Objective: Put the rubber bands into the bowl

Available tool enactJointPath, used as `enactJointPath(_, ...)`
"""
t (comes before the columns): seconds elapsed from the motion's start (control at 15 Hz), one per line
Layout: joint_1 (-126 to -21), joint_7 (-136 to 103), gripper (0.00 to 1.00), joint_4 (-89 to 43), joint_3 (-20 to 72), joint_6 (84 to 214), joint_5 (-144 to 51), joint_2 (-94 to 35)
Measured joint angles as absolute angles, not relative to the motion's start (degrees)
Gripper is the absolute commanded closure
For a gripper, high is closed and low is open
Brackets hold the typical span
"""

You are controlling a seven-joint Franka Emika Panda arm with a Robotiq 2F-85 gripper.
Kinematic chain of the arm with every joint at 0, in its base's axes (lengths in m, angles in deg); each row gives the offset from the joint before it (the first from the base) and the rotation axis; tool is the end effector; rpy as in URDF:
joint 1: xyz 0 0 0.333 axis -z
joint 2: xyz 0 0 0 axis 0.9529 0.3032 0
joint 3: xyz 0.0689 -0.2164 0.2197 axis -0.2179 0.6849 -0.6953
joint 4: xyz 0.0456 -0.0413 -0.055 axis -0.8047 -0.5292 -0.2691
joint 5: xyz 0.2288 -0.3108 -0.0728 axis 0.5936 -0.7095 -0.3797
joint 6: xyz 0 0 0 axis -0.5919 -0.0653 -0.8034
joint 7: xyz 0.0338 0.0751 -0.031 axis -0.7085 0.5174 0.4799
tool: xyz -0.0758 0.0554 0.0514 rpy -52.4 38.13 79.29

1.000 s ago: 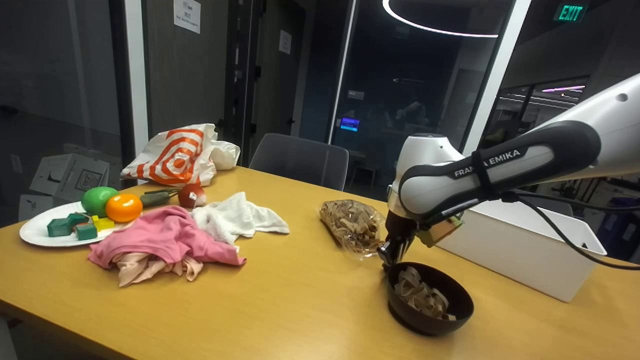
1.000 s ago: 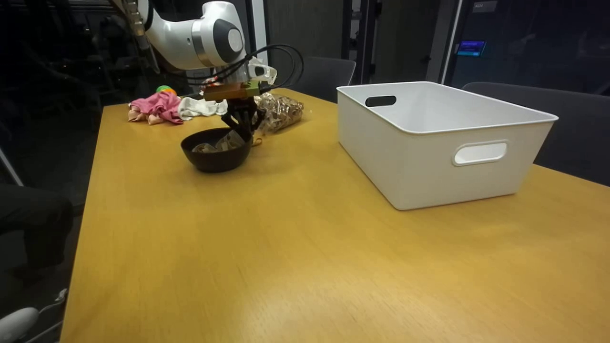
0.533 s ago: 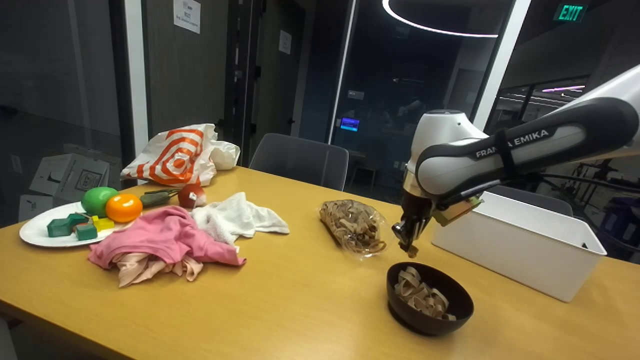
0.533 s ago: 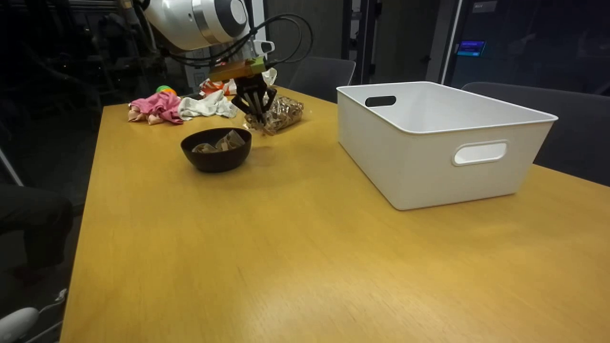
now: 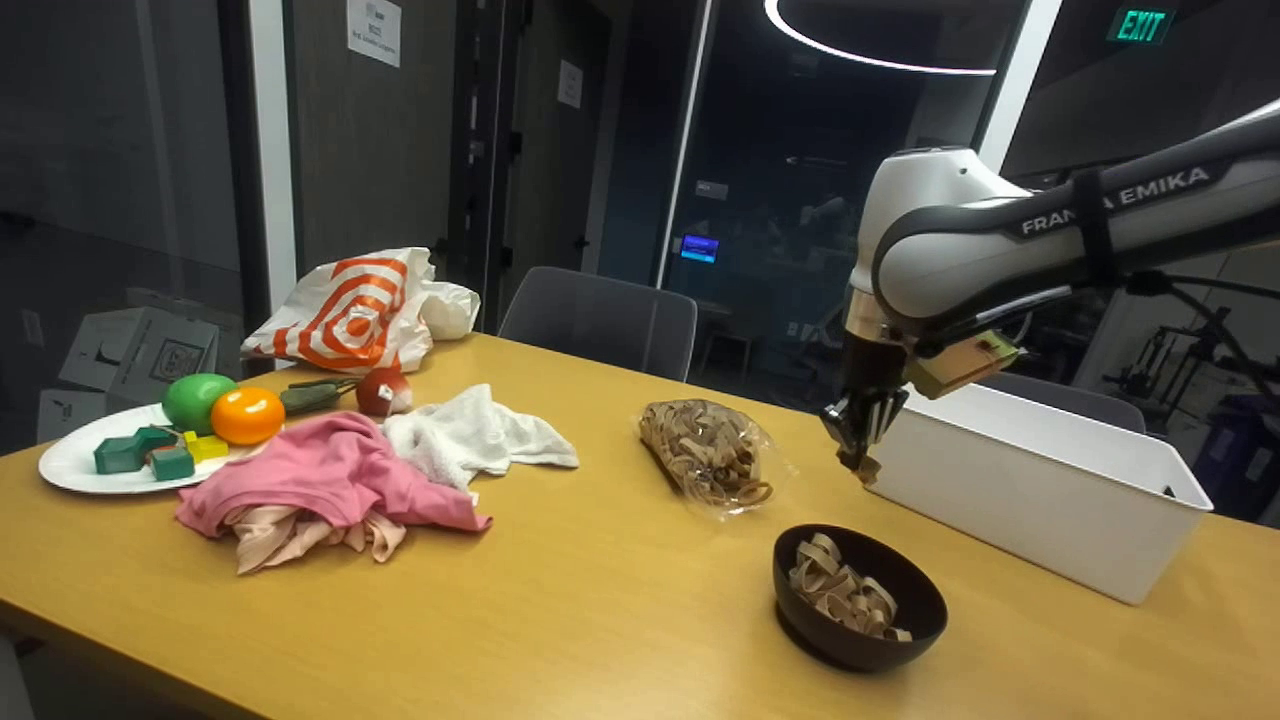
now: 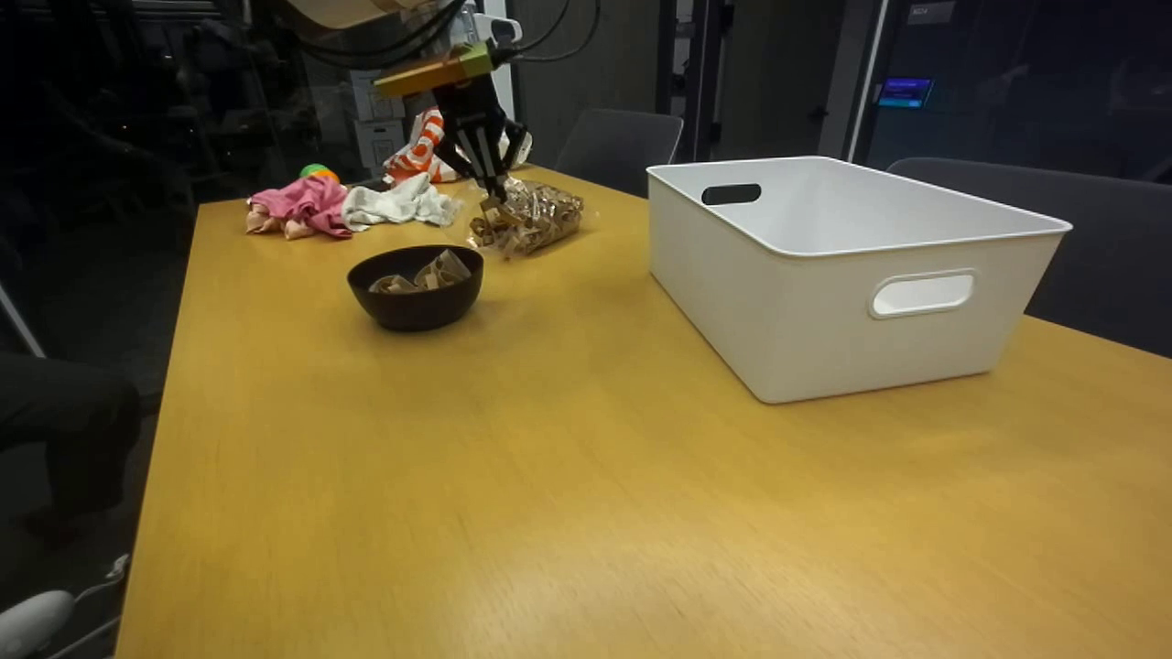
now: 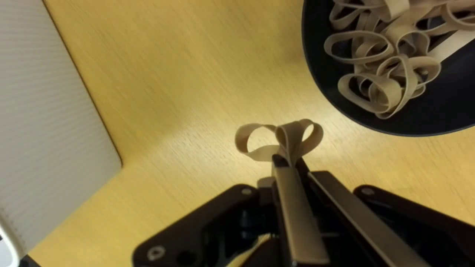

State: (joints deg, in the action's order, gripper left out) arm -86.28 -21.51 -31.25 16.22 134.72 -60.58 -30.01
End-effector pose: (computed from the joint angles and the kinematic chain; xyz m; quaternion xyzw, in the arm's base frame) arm 0.6111 0.1990 0.4175 0.9625 0.2415 0.0552 0.1102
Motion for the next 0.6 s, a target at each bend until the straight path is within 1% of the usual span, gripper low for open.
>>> enactJointPath(0.27,-86.3,-22.5,0.94,-34.6,14.3,130.6,-57.6,-34.1)
enactJointPath(0.6,-86.3,-25.2,0.96,-39.0,11.4,129.8,-51.5,-34.8)
